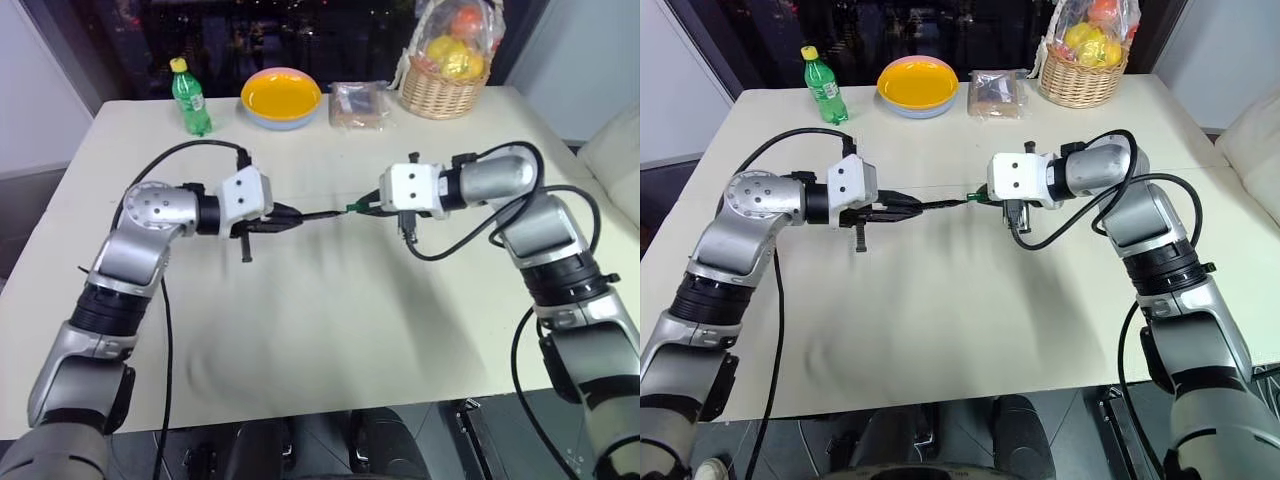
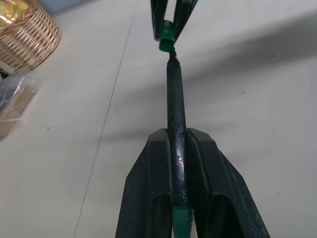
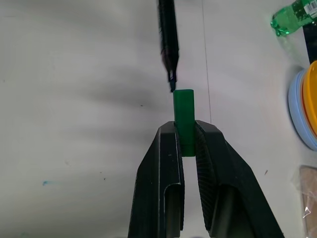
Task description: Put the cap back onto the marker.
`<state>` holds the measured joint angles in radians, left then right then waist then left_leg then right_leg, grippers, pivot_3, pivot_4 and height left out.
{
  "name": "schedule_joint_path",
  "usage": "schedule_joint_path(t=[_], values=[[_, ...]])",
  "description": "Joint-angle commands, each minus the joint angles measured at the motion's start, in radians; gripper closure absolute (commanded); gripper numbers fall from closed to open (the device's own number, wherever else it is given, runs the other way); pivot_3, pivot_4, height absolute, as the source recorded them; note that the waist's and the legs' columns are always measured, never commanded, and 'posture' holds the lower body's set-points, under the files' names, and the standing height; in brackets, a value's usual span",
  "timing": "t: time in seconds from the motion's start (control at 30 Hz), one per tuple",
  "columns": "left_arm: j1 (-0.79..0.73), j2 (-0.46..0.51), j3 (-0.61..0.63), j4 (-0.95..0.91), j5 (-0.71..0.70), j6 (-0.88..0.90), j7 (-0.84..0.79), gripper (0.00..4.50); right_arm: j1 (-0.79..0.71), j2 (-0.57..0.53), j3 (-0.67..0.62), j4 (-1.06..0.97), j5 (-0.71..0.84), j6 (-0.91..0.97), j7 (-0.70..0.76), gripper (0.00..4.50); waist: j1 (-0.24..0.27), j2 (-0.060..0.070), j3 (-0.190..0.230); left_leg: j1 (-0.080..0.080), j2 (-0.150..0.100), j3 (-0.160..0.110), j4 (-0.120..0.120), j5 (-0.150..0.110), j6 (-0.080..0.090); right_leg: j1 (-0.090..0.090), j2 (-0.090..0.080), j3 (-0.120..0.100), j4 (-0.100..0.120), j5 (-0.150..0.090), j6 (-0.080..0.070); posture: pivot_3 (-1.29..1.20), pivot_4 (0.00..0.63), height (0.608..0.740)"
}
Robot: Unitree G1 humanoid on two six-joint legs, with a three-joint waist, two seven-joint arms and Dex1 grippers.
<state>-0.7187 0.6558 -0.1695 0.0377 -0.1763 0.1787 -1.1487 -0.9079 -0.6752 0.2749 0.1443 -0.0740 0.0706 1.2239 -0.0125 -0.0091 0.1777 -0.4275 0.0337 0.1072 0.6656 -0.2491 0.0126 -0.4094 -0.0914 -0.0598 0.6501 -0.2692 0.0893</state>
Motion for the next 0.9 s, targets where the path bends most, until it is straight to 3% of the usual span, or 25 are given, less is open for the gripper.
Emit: schedule_joint_path(t=[0.03,0.9], values=[[0.001,0.007,0.015,-0.045,0.001,-0.012,0.01,4.5,-0.028,0.005,-0.009,-0.011,0.012,0.002,0.001,4.44,0.0,0.0,0.0,0.0,0.0,0.0,0.0,0.0,0.0,0.0,0.0,0.0,0.0,0.0,0.0,0.0,0.15,0.74],[0.01,0.018,0.015,-0.045,0.021,-0.024,0.021,4.5,-0.02,-0.011,-0.008,-0.018,0.009,0.008,0.029,4.44,0.0,0.0,0.0,0.0,0.0,0.0,0.0,0.0,0.0,0.0,0.0,0.0,0.0,0.0,0.0,0.0,0.15,0.74]])
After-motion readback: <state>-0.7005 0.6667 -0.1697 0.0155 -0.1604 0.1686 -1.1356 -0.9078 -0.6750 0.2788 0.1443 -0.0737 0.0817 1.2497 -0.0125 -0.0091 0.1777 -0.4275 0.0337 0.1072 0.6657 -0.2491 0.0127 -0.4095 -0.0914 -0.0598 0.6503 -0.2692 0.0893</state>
